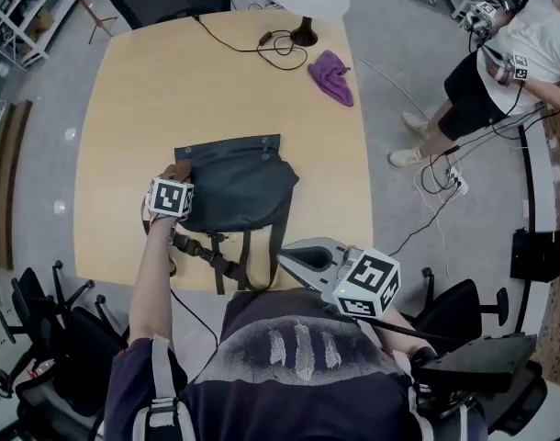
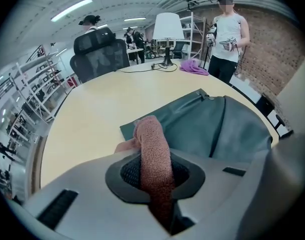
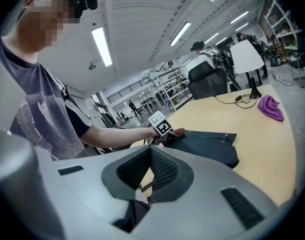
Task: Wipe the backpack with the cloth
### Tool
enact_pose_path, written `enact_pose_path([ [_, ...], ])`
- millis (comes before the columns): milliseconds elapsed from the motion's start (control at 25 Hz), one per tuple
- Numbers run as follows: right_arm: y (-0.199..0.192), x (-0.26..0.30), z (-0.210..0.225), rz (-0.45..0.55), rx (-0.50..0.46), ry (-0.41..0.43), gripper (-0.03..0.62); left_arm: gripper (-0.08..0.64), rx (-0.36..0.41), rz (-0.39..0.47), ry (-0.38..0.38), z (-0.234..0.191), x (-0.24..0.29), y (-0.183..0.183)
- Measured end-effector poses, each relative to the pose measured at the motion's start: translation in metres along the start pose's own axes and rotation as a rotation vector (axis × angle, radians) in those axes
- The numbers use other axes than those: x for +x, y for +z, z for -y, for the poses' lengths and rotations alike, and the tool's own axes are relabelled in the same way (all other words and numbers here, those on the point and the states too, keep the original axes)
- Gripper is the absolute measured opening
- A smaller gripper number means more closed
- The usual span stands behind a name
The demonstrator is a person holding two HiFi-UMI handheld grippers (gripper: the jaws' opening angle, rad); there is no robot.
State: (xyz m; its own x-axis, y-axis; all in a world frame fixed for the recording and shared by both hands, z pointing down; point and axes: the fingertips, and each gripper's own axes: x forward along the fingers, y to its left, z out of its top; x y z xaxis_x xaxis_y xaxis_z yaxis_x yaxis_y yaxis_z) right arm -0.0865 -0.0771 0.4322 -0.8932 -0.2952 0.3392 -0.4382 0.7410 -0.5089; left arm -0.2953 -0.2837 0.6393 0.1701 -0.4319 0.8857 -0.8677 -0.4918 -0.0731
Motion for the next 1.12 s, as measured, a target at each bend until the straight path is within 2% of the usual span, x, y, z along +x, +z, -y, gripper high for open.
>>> enact_pose_path([
  [400, -0.001, -0.039, 0.023, 0.045, 0.026, -0.031, 0.002, 0.057, 0.132, -0.039, -0.169, 0.096, 0.028, 0.057],
  [560, -0.005, -0.05, 0.031, 0.054, 0.048, -0.049, 0.002, 0.057, 0.232, -0.07, -0.198, 0.128, 0.04, 0.072],
  [760, -0.009, -0.06, 0.037, 0.061, 0.061, -0.065, 0.002, 0.057, 0.259, -0.041, -0.305, 0.164, 0.044, 0.1],
  [880, -0.012, -0.06, 0.037, 0.061, 0.072, -0.063, 0.002, 0.057, 0.318, -0.039, -0.347, 0.188, 0.044, 0.113],
  [1000, -0.014, -0.064, 0.04, 0.06, 0.081, -0.069, 0.002, 0.057, 0.328, -0.003, -0.492, 0.229, 0.035, 0.131],
  [1120, -0.014, -0.064, 0.042, 0.058, 0.082, -0.078, 0.002, 0.057, 0.237, 0.109, -0.679, 0.267, 0.012, 0.162],
])
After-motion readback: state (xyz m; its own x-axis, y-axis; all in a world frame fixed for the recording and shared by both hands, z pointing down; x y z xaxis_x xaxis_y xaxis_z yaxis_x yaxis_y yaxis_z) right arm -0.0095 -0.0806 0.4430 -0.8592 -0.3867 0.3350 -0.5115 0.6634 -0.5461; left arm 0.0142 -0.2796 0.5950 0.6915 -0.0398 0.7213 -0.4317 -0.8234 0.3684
